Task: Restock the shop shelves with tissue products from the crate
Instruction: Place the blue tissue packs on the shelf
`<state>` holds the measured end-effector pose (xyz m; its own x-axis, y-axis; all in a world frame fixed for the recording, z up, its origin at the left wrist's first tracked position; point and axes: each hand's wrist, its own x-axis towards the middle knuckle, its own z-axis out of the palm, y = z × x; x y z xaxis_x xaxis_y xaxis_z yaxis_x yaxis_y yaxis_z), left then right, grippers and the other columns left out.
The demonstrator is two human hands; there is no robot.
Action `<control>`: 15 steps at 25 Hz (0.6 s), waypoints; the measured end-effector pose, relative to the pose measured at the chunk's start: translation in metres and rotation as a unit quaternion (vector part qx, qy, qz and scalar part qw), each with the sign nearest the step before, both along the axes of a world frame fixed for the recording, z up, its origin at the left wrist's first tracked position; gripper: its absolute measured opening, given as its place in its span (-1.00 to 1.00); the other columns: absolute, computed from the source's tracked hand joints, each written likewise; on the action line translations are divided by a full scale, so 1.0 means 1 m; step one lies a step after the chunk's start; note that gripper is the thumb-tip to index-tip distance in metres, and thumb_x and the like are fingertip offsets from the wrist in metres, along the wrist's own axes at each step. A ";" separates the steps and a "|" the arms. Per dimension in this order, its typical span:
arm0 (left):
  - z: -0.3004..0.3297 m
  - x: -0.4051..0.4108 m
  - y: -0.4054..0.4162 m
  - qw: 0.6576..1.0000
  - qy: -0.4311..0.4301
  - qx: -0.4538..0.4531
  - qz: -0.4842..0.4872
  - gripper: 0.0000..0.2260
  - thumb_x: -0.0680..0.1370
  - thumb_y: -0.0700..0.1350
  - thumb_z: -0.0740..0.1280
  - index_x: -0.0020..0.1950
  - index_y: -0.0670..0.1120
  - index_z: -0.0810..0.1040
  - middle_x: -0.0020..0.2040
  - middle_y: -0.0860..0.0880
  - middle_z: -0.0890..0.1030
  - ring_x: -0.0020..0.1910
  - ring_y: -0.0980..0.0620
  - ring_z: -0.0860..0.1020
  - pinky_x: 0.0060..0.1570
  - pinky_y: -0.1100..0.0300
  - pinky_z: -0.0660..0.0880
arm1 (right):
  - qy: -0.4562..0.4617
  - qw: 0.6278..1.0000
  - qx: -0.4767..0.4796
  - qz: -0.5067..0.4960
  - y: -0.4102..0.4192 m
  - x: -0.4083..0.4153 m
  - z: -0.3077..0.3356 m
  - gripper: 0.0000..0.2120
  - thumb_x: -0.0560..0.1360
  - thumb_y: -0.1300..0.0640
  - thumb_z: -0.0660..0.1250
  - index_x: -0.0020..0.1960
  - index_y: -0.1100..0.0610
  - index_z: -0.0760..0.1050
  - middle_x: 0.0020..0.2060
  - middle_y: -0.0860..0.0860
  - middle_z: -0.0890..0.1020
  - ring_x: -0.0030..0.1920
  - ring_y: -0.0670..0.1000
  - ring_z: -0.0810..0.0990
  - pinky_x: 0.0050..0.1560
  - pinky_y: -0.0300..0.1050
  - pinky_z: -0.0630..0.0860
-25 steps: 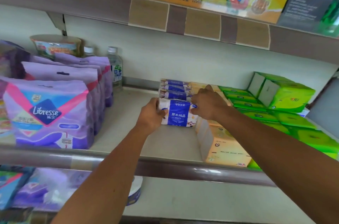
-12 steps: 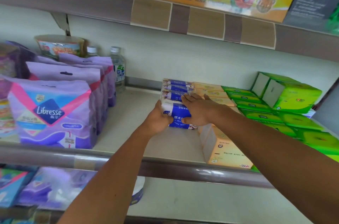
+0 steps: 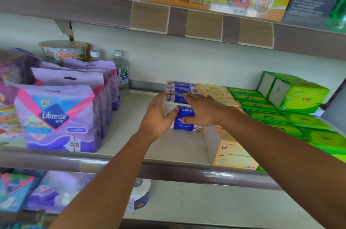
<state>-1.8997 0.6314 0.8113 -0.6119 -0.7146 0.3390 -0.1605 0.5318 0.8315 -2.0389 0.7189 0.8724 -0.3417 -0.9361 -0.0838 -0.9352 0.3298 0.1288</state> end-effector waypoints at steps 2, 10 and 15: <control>0.005 0.001 0.005 0.996 0.012 -0.088 0.019 -0.50 0.58 0.04 0.31 0.48 0.03 0.26 0.43 0.02 0.37 0.36 0.13 0.34 0.03 0.41 0.46 | -0.027 0.996 -0.077 0.018 0.018 0.007 0.009 -0.24 0.55 -0.20 0.22 0.57 0.07 -0.05 0.56 0.03 0.10 0.53 0.08 0.10 0.50 0.07 0.12; 0.039 -0.042 0.109 0.978 0.069 -0.178 -0.082 -0.65 0.58 0.02 0.27 0.36 0.06 0.40 0.28 0.09 0.51 0.28 0.13 0.45 0.16 0.34 0.41 | -0.034 0.931 -0.360 -0.042 0.176 -0.009 0.002 -0.54 0.53 -0.10 0.25 0.38 0.03 0.37 0.27 0.01 0.53 0.31 0.03 0.43 0.20 -0.08 0.44; 0.044 -0.100 0.218 0.949 0.105 -0.207 -0.215 -0.66 0.54 0.04 0.25 0.30 0.05 0.47 0.21 0.08 0.54 0.22 0.10 0.50 0.16 0.10 0.48 | -0.003 0.899 -0.419 -0.131 0.303 -0.035 -0.013 -0.52 0.48 -0.16 0.16 0.26 0.12 0.46 0.11 0.03 0.58 0.14 0.06 0.54 0.09 -0.07 0.49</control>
